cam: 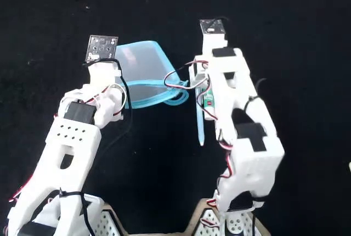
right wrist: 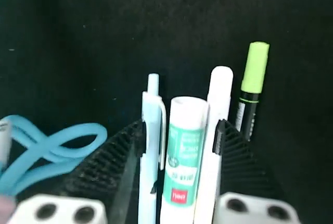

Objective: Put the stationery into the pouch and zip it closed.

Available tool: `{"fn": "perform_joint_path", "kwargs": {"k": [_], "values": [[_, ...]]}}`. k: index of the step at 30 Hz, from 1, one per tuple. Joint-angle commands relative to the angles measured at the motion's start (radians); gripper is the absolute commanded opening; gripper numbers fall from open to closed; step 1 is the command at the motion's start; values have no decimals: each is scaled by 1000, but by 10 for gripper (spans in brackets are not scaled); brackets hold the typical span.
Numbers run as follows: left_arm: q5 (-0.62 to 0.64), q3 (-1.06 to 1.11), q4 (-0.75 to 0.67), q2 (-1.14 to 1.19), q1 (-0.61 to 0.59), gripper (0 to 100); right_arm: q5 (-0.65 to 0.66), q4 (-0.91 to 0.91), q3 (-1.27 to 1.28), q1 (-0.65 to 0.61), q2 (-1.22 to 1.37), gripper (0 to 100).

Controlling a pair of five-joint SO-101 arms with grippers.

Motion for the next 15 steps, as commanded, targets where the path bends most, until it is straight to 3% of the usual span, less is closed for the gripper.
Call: {"fn": "perform_joint_path", "kwargs": {"k": [1,6,12,15], "values": [[6,61,11,15,8,30,9,54,-148,18,58,202],[6,61,11,15,8,30,9,126,-257,34,148,197],[6,61,11,15,8,30,9,163,-335,63,186,15],[6,61,12,15,8,30,3,172,-341,89,183,14]]}}
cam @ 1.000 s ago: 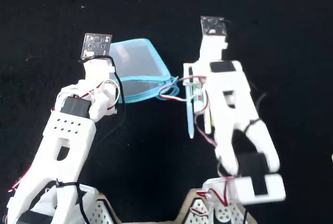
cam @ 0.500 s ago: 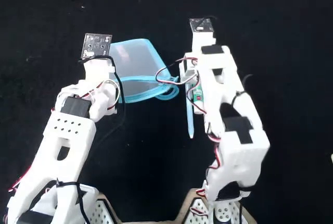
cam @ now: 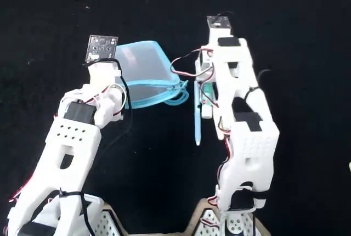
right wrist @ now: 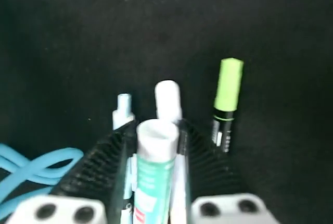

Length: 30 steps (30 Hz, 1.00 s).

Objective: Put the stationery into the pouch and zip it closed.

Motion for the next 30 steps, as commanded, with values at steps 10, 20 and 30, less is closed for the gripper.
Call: {"fn": "perform_joint_path", "kwargs": {"k": [10,20,30], "values": [[5,61,11,15,8,30,3,12,97,34,-213,11],[5,61,9,15,8,30,11,-80,306,95,-599,11],[6,61,11,15,8,30,344,-80,390,439,-642,15]]}}
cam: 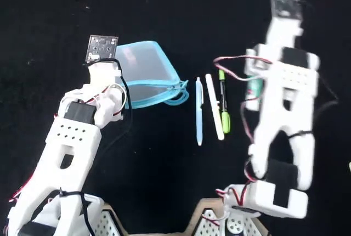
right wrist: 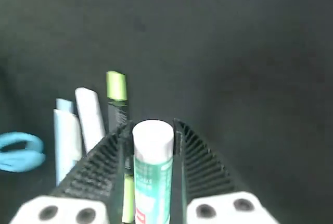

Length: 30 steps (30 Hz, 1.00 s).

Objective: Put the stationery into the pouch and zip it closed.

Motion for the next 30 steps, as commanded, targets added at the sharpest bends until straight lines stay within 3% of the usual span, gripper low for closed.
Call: {"fn": "perform_joint_path", "kwargs": {"k": [1,9,18,25,30], "values": [[6,61,11,15,8,30,196,-18,62,163,22,15],[8,61,11,15,8,30,374,18,-59,313,314,16],[6,61,11,15,8,30,456,423,-466,299,501,20],[6,62,12,15,8,30,456,525,-624,293,610,227],[6,62,12,15,8,30,456,534,-659,299,644,227]]}}
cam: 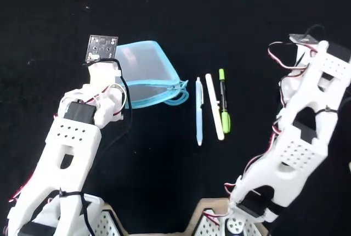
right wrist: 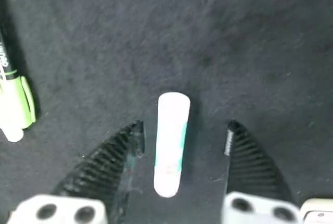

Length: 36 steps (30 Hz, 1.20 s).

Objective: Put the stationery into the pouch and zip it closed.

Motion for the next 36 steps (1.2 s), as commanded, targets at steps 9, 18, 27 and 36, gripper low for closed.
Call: {"fn": "perform_joint_path", "kwargs": {"k": [9,18,27,36], "values": [[5,62,12,15,7,30,80,86,-65,26,56,216],[5,62,12,15,7,30,161,34,-76,44,189,216],[5,62,12,15,7,30,155,2,-111,49,170,37],[5,62,12,15,7,30,-21,-25,-246,43,159,11]]}}
